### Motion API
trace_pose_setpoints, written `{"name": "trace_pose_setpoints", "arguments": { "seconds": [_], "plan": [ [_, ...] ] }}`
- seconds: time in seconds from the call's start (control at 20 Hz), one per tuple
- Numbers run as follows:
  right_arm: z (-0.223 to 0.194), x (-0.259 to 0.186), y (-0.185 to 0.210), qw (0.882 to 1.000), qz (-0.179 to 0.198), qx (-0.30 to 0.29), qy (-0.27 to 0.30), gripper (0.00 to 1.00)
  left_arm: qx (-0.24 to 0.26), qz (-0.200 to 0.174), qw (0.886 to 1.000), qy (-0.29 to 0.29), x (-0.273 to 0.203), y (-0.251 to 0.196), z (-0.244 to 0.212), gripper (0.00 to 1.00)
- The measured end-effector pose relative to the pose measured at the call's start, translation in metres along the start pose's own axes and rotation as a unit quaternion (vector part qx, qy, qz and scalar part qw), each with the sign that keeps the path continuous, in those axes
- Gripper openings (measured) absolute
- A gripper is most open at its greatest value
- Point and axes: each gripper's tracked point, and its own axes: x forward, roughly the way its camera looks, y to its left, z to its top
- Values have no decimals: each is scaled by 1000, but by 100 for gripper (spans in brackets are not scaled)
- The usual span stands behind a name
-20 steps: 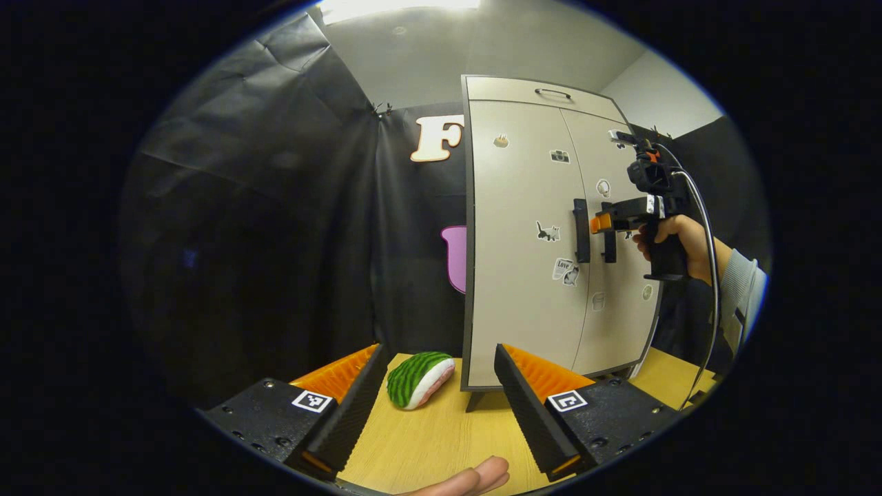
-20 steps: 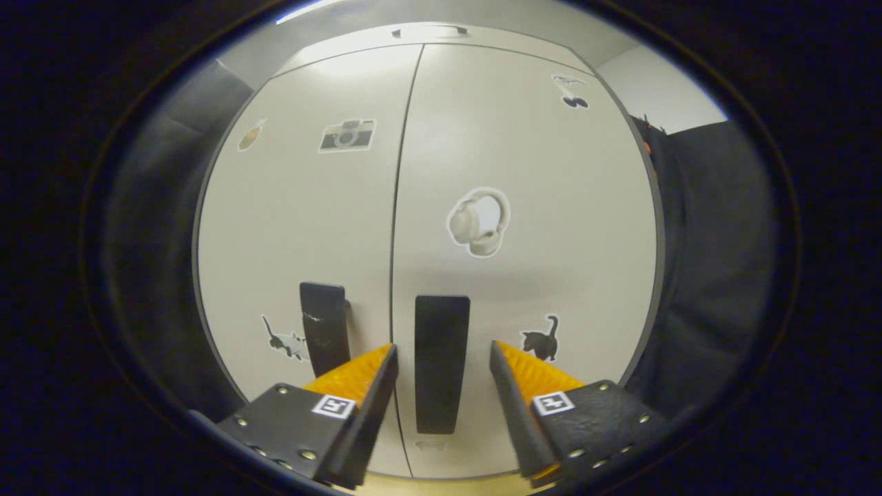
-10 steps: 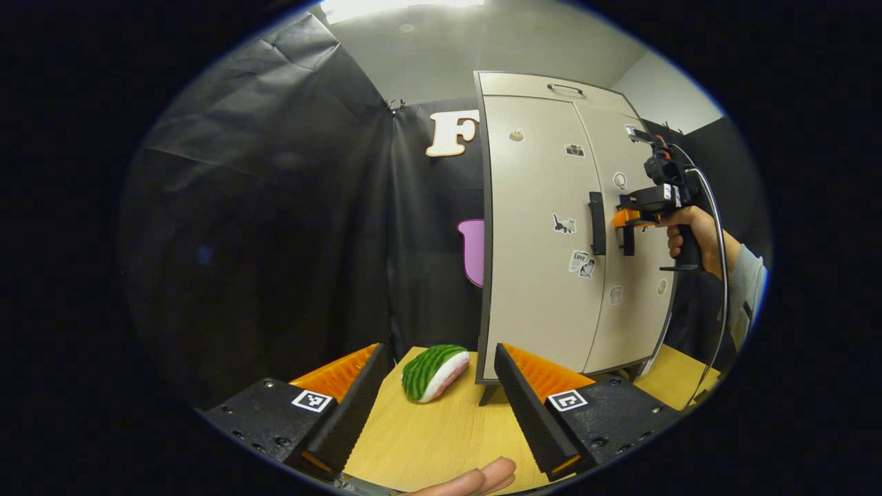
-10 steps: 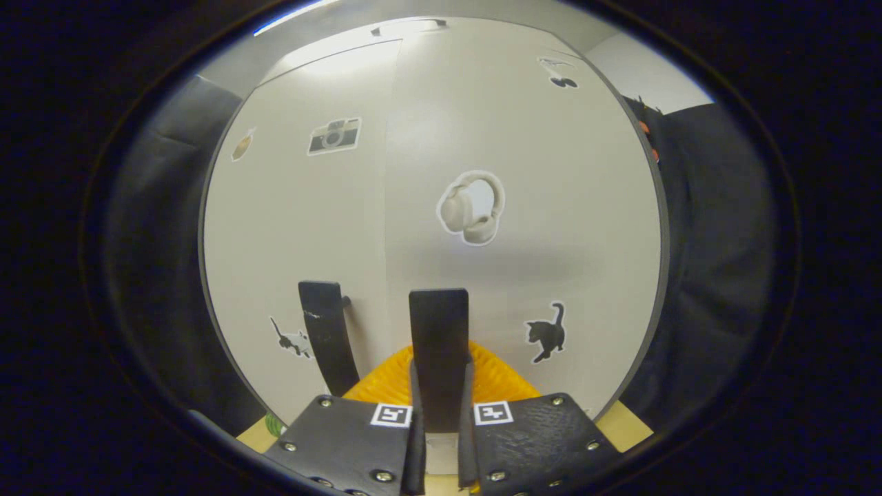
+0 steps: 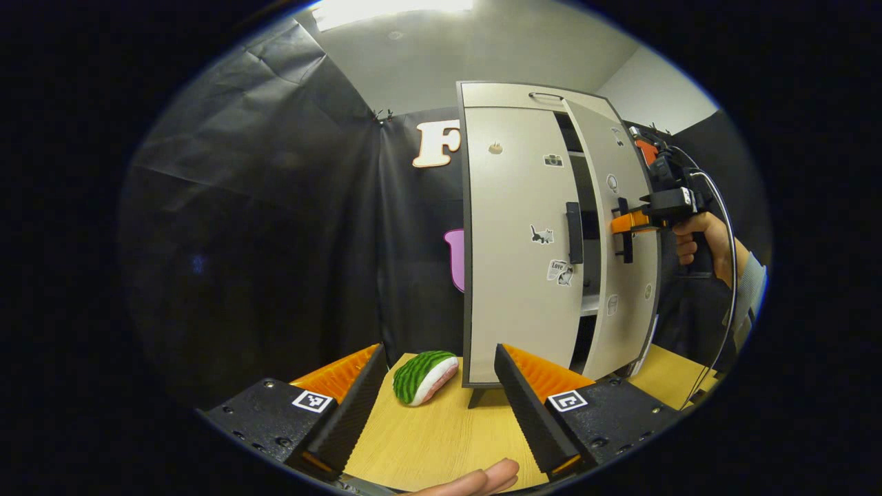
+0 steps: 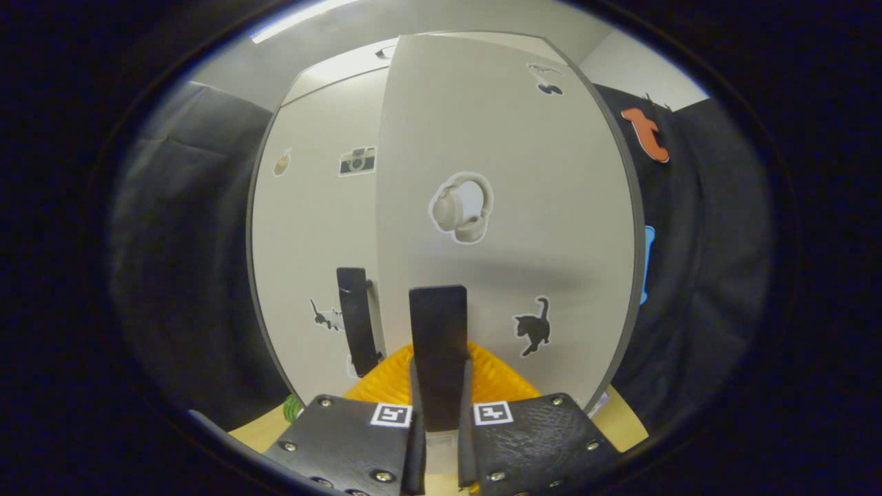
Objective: Open the right door of the double-door shoe cabinet with the right hand, and open the left door with the left hand.
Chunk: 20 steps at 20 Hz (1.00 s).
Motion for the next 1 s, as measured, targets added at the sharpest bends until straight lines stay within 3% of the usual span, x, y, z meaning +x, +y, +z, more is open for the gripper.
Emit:
{"name": "trace_pose_setpoints", "arguments": {
  "seconds": [0.5,1.0],
  "plan": [
    [2,-56,-33,999,39,-10,-5,18,-3,-39,999,11,-5,-52,-2,98],
    [2,-96,-74,999,38,-6,-11,18,-2,-58,998,19,0,-72,-14,98]
  ]
}}
